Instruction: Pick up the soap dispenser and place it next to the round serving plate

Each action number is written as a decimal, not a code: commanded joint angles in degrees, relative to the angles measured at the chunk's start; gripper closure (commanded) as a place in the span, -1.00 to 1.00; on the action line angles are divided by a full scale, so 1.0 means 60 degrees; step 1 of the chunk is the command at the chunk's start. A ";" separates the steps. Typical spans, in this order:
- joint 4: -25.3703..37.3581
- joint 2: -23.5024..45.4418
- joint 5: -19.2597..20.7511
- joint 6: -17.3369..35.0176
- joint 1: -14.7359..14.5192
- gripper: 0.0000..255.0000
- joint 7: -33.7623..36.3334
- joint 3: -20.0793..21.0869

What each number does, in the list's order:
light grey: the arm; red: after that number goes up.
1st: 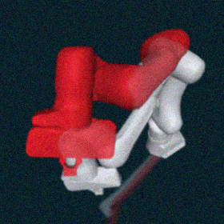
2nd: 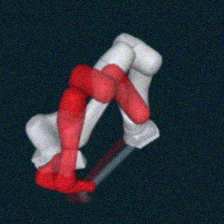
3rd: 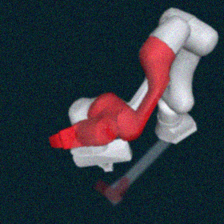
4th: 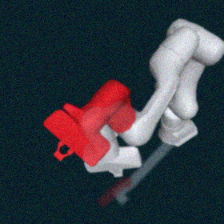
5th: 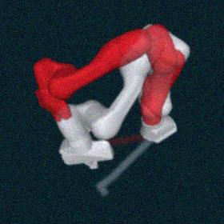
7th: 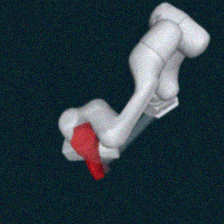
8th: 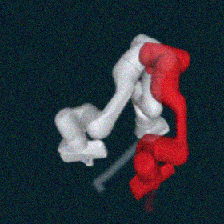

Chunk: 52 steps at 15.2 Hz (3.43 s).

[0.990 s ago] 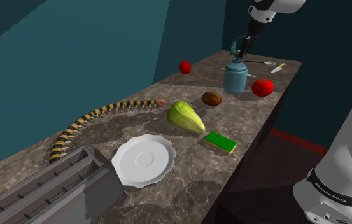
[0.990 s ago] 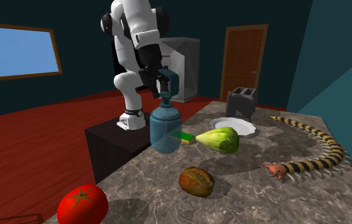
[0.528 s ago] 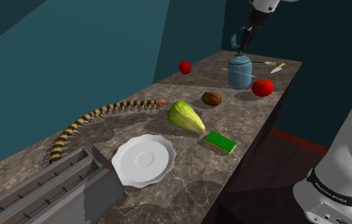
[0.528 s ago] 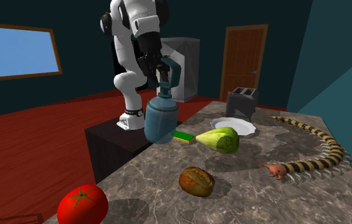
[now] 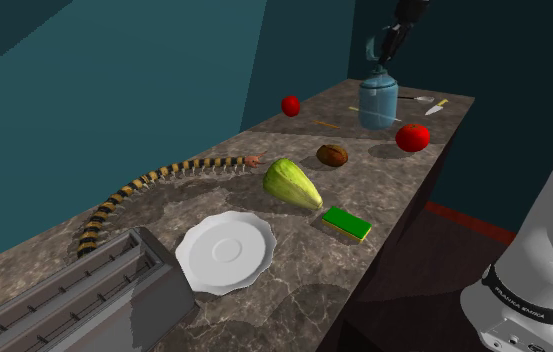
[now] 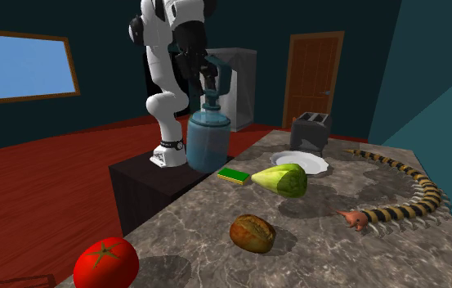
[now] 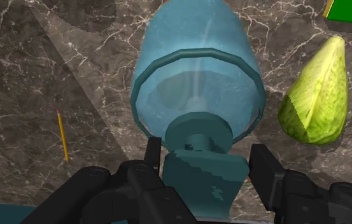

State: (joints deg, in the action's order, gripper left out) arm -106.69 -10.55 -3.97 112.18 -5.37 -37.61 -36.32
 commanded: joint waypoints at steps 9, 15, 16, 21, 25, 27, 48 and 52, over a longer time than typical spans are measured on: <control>0.1526 0.0264 -0.0127 -0.1301 -0.0043 1.00 0.0076 -0.0037; 0.2595 0.0571 -0.0308 -0.2129 -0.0050 1.00 0.0053 -0.0129; 0.2787 0.0635 -0.0347 -0.2272 -0.0048 1.00 0.0044 -0.0150; 0.3816 0.1016 -0.0599 -0.3015 -0.0014 1.00 -0.0024 -0.0285; 0.4744 0.1410 -0.0883 -0.3656 0.0062 1.00 -0.0110 -0.0430; 0.5254 0.1645 -0.1062 -0.3999 0.0126 1.00 -0.0165 -0.0517; 0.3374 0.1866 -0.0370 -0.1493 -0.1489 1.00 0.2734 0.1105; 0.3242 0.2318 -0.0421 -0.0907 -0.1789 1.00 0.3290 0.1391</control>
State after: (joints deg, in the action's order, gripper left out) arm -86.43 2.80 -6.48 105.21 -15.60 -18.78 -28.44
